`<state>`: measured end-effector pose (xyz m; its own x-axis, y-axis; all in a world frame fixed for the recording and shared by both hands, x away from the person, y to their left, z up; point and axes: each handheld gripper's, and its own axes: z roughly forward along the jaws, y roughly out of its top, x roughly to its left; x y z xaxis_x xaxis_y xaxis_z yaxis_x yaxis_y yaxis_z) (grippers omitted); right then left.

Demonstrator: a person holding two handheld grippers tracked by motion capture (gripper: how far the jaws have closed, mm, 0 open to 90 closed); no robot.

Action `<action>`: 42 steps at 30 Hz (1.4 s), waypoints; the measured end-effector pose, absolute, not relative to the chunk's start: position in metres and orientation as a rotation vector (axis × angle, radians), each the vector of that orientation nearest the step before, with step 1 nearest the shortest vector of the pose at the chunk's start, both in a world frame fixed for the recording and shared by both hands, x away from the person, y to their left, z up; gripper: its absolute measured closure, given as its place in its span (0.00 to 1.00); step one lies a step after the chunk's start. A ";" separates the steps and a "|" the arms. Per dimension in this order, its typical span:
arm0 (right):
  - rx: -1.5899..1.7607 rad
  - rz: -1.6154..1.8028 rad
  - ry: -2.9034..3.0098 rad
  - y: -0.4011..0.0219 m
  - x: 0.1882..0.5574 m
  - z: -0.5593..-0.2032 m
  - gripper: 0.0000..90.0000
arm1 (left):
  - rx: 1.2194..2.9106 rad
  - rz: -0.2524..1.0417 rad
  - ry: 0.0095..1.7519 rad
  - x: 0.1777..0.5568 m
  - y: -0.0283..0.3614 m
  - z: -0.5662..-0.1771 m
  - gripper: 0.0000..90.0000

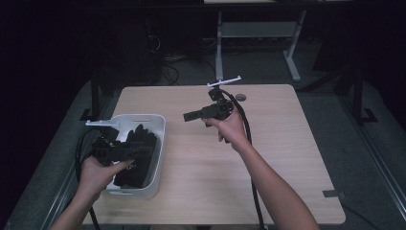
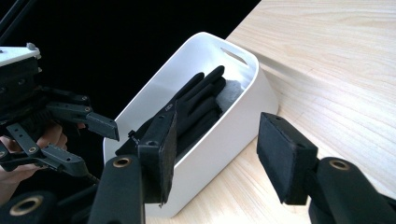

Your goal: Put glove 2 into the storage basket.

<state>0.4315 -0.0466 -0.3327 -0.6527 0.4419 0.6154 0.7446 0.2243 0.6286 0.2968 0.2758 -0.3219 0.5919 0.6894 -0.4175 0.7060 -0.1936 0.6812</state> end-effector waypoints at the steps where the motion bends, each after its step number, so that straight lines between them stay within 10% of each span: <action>1: -1.109 -1.400 -2.198 -0.048 0.431 -0.333 0.52 | 1.912 -0.024 1.118 0.297 0.275 -0.322 0.50; 42: -1.216 -1.449 -2.137 -0.135 0.411 -0.341 0.50 | 1.982 -0.063 1.012 0.310 0.203 -0.321 0.42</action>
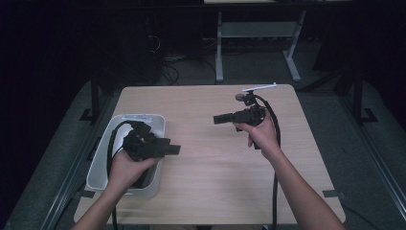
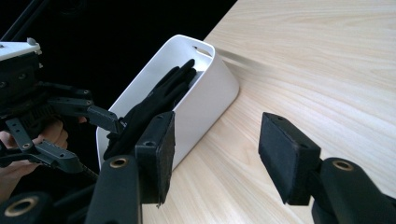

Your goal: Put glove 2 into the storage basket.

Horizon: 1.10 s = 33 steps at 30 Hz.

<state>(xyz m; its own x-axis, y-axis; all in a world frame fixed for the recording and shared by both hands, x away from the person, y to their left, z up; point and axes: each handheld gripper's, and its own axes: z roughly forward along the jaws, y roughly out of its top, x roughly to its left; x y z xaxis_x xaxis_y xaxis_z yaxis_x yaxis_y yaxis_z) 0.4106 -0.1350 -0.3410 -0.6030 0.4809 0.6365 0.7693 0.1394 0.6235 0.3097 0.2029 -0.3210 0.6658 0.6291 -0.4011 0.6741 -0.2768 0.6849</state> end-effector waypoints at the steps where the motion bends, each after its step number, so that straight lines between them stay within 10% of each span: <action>1: -1.219 -1.450 -2.136 -0.137 0.409 -0.342 0.50 | 1.983 -0.065 1.012 0.310 0.201 -0.321 0.42; 33: -1.349 -1.460 -2.051 -0.200 0.383 -0.375 0.50 | 2.034 -0.127 0.947 0.310 0.157 -0.338 0.28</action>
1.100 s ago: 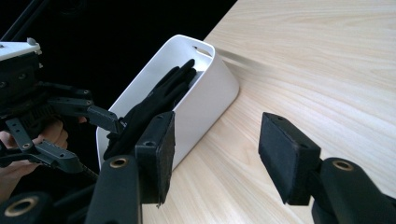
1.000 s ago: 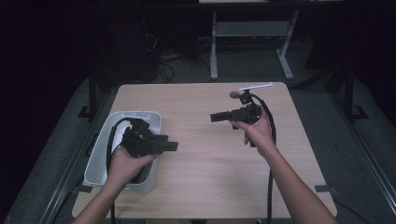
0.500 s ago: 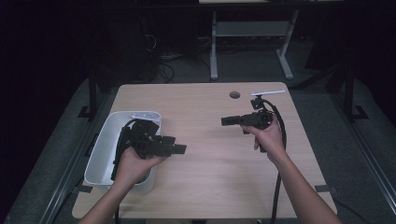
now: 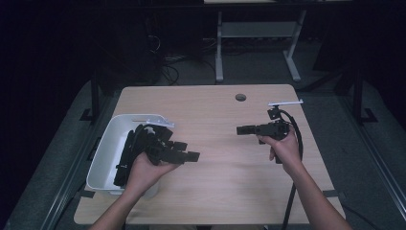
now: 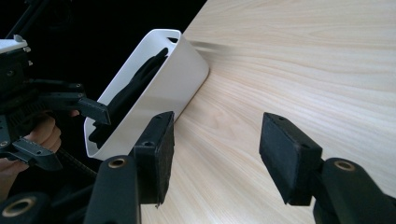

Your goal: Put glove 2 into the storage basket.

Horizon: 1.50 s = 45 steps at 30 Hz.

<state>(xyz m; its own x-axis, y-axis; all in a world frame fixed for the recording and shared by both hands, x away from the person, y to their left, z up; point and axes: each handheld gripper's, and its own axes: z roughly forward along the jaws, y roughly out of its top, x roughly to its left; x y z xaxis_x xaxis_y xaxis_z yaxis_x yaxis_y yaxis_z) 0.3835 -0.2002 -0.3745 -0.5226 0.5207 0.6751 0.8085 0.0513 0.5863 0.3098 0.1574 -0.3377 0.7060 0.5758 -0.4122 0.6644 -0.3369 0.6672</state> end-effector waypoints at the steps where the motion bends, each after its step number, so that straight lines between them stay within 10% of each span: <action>1: -1.352 -1.458 -2.052 -0.202 0.383 -0.376 0.49 | 2.034 -0.127 0.946 0.310 0.156 -0.339 0.28; 45: -1.449 -1.439 -2.003 -0.257 0.348 -0.414 0.46 | 2.051 -0.148 0.898 0.293 0.121 -0.376 0.24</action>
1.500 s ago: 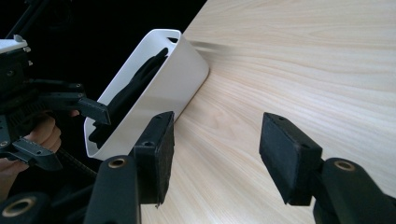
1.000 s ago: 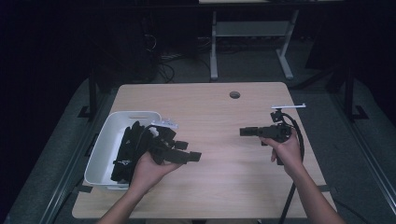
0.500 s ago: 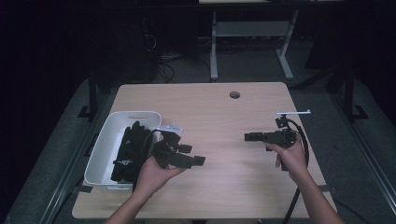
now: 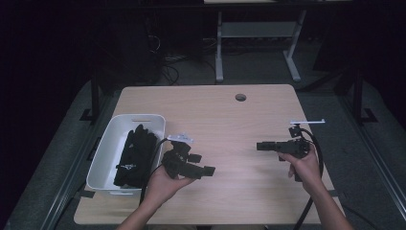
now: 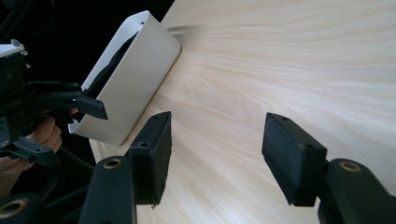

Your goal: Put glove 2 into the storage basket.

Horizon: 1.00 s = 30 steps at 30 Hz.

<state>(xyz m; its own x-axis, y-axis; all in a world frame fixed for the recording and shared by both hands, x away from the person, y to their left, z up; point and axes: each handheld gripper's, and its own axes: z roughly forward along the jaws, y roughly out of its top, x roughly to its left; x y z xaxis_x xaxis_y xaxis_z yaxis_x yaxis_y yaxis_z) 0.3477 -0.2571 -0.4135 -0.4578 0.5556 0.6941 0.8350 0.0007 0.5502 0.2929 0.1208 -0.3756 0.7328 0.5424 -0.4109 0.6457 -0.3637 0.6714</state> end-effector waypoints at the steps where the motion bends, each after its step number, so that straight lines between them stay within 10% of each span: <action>1: -1.452 -1.443 -2.000 -0.259 0.347 -0.415 0.46 | 2.049 -0.150 0.899 0.293 0.120 -0.377 0.24; 30: -1.496 -1.437 -1.943 -0.292 0.317 -0.450 0.44 | 2.053 -0.143 0.866 0.282 0.108 -0.406 0.24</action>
<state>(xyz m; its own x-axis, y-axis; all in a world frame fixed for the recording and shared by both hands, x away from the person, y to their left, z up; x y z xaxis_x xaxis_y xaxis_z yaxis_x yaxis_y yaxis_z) 0.3170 -0.2917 -0.4499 -0.4136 0.5545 0.7222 0.8529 -0.0417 0.5204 0.2816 0.1078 -0.4060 0.7505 0.5253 -0.4011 0.6264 -0.3718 0.6851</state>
